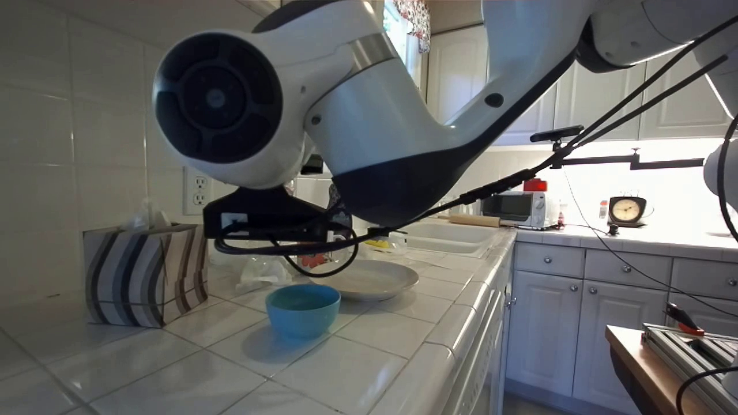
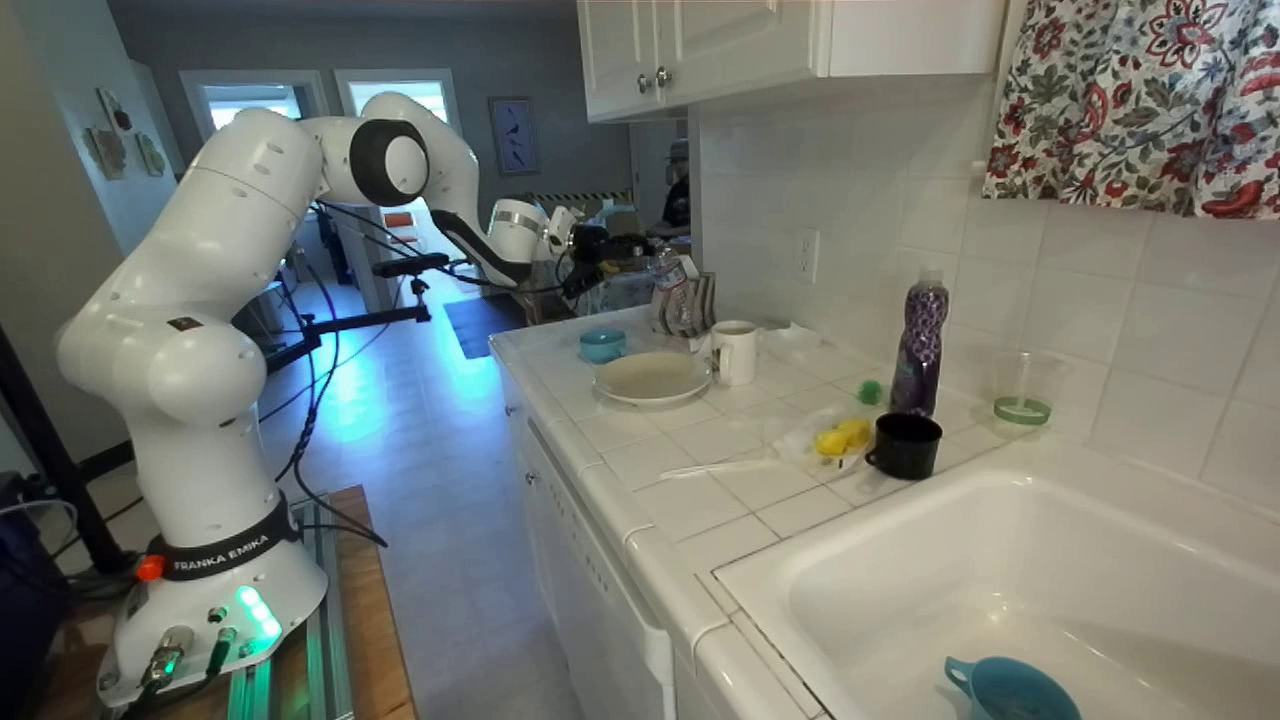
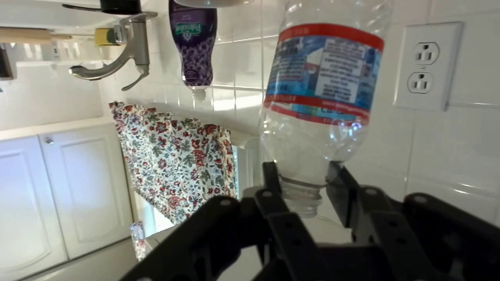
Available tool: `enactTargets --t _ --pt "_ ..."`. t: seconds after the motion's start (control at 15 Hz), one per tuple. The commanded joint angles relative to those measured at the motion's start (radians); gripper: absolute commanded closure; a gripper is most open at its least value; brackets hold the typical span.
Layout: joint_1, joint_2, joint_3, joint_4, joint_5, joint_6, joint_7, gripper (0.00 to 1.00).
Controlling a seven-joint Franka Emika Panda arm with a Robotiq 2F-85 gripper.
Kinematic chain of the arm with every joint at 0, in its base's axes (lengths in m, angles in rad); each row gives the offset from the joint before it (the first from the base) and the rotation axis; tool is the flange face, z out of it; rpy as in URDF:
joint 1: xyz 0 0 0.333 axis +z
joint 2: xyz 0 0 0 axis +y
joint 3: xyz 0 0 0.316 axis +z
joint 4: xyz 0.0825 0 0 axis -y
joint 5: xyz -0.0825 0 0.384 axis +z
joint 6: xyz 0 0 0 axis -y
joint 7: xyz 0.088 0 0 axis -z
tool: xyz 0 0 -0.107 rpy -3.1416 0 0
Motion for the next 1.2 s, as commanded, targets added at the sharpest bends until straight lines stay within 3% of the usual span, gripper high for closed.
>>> enactTargets --t 0.0,0.47,1.13 --pt "-0.038 -0.093 0.038 -0.101 -0.057 0.112 0.001 0.89" --pt "-0.100 -0.164 0.073 -0.173 -0.030 0.311 -0.024 0.89" --pt "-0.162 -0.198 0.090 -0.219 0.023 0.404 -0.235 0.89"
